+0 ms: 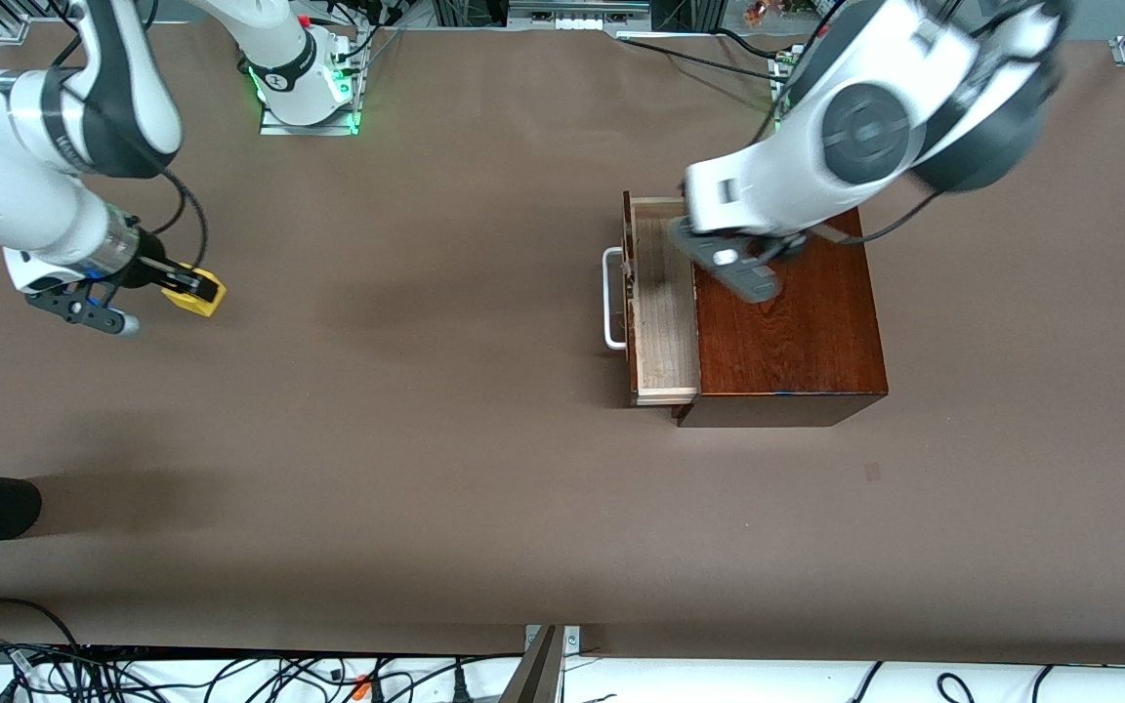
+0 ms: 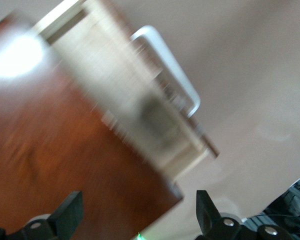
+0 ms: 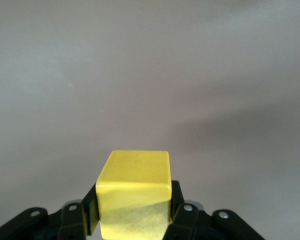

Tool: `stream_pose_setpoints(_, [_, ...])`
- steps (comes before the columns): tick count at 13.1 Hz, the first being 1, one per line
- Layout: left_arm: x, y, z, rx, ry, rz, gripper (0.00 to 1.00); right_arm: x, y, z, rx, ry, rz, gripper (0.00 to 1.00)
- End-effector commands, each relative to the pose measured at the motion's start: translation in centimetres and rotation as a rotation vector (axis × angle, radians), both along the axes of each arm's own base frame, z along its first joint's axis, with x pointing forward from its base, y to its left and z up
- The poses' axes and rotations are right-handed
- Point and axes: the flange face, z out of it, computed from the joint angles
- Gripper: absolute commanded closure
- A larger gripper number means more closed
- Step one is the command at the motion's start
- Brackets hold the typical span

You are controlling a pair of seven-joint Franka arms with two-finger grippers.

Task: Open drawer, take yellow block, close drawer
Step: 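Set the cube down with the right gripper while the left gripper pushes the drawer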

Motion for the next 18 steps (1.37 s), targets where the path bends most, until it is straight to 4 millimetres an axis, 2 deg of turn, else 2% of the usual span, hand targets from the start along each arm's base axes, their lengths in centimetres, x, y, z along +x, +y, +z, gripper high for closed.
stream_pose_setpoints(1, [0.3, -5.8, -0.7, -0.15, -0.11, -0.209, 0.0, -1.8, -2.4, -4.7, 0.056, -0.005, 0.171, 0.71])
stream_pose_setpoints(3, [-0.3, -10.0, -3.8, -0.228, -0.168, -0.35, 0.0, -1.8, -4.6, -8.8, 0.115, 0.015, 0.17, 0.71])
stream_pose_setpoints(5, [-1.2, -14.1, -8.2, -0.239, -0.267, -0.581, 0.0, -1.9, -7.1, -12.8, 0.149, 0.005, 0.171, 0.7])
stream_pose_setpoints(6, [-1.6, -15.3, -10.4, -0.215, -0.295, -0.667, 0.0, -1.9, -7.7, -14.0, 0.134, 0.0, 0.171, 0.7])
stream_pose_setpoints(8, [-1.8, -16.2, -13.8, -0.181, -0.309, -0.807, 0.0, -1.8, -8.2, -15.4, 0.105, 0.006, 0.166, 0.7])
stream_pose_setpoints(10, [-2.2, -15.8, -16.4, -0.114, -0.298, -0.906, 0.0, -2.0, -9.3, -16.0, 0.093, 0.008, 0.146, 0.7])
stream_pose_setpoints(13, [-2.0, -14.1, -18.4, -0.063, -0.263, -0.982, 0.0, -1.7, -9.4, -16.1, 0.091, 0.012, 0.157, 0.66])
stream_pose_setpoints(14, [-1.7, -13.2, -18.8, -0.036, -0.24, -1.011, 0.0, -1.6, -9.2, -16.1, 0.089, 0.011, 0.183, 0.55])
stream_pose_setpoints(16, [-0.8, -11.3, -18.8, 0.001, -0.193, -1.002, 0.0, -1.3, -9.0, -16.4, 0.092, 0.014, 0.26, 0.54])
stream_pose_setpoints(18, [-0.8, -10.5, -18.7, 0.023, -0.149, -0.997, 0.0, -1.3, -8.9, -16.4, 0.095, 0.013, 0.29, 0.55])
